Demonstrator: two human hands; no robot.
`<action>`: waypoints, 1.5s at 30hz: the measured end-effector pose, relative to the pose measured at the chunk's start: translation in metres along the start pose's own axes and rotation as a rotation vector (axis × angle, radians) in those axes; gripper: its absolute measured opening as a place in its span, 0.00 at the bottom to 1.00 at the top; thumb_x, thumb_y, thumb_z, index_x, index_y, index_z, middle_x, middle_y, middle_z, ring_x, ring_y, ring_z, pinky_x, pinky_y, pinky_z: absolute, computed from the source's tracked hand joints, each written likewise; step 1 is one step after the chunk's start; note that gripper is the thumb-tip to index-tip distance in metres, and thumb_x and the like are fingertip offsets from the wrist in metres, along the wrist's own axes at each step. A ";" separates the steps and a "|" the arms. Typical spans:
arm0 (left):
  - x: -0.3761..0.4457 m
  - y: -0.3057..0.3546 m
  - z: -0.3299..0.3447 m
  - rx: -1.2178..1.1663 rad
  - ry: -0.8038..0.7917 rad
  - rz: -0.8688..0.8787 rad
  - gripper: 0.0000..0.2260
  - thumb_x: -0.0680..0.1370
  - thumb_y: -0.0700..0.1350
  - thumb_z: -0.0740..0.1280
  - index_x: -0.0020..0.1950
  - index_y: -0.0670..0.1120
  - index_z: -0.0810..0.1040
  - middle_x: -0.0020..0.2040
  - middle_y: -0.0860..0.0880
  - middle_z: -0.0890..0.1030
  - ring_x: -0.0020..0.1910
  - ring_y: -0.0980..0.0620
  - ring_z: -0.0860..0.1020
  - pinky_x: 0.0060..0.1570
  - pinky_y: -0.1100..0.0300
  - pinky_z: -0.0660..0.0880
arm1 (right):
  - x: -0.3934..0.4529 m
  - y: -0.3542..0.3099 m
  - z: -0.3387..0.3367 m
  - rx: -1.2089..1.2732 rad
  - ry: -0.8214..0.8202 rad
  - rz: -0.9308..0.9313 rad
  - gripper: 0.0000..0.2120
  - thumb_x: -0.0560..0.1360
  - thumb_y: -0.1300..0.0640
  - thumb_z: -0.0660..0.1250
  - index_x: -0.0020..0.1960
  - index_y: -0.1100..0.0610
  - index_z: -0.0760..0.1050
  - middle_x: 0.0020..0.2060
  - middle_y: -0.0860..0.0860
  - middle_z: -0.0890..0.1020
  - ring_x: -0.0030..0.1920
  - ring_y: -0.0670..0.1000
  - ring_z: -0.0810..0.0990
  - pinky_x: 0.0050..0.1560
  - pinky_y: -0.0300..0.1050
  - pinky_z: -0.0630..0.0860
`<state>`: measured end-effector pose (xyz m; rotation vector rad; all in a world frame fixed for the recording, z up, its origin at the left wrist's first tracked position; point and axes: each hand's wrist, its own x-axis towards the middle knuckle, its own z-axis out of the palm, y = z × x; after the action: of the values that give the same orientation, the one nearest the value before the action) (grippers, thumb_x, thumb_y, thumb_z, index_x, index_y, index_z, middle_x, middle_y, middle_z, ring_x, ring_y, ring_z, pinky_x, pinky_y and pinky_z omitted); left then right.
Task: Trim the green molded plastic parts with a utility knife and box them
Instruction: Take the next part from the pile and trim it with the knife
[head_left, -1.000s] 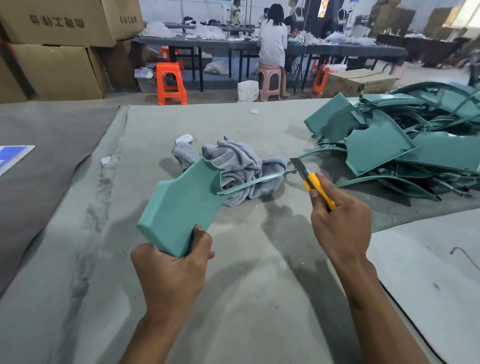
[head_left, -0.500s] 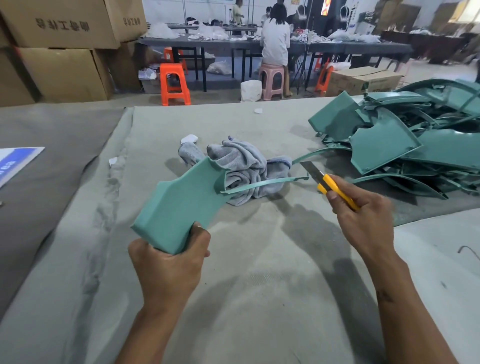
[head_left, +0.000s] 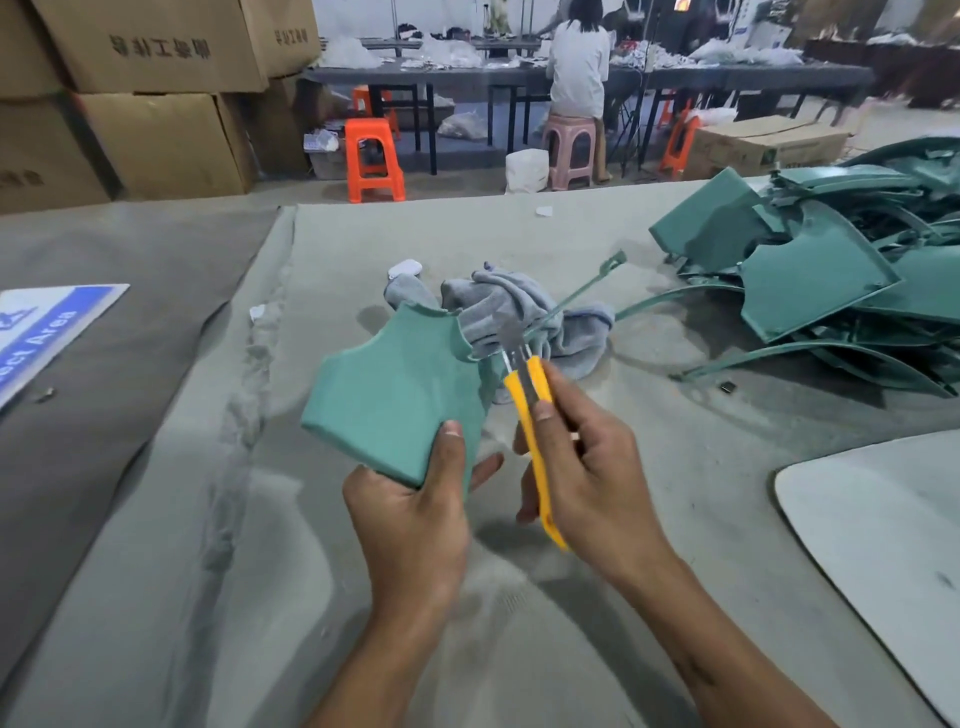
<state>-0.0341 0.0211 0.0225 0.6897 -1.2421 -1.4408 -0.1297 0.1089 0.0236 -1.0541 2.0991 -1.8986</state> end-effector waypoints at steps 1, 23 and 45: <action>0.000 0.001 0.000 0.058 -0.006 0.028 0.11 0.78 0.34 0.73 0.42 0.50 0.86 0.40 0.55 0.87 0.39 0.57 0.86 0.36 0.64 0.81 | -0.004 0.000 0.005 0.017 -0.010 0.009 0.19 0.87 0.56 0.60 0.77 0.47 0.72 0.32 0.47 0.79 0.23 0.55 0.79 0.25 0.47 0.77; -0.008 0.009 0.003 0.136 -0.067 0.106 0.13 0.78 0.33 0.71 0.40 0.50 0.81 0.33 0.62 0.83 0.31 0.65 0.82 0.29 0.74 0.74 | -0.006 -0.019 0.009 0.292 -0.087 0.237 0.18 0.87 0.57 0.59 0.70 0.39 0.77 0.33 0.49 0.79 0.22 0.57 0.74 0.24 0.47 0.75; -0.003 0.005 0.007 -0.443 -0.127 -0.375 0.09 0.74 0.44 0.70 0.51 0.50 0.88 0.55 0.47 0.87 0.53 0.49 0.85 0.49 0.54 0.82 | 0.005 0.000 -0.003 0.187 0.289 0.177 0.13 0.77 0.40 0.74 0.49 0.47 0.75 0.30 0.54 0.74 0.26 0.55 0.75 0.25 0.43 0.76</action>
<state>-0.0380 0.0265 0.0284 0.5466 -0.8640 -2.0172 -0.1354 0.1088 0.0261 -0.5637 2.0184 -2.2114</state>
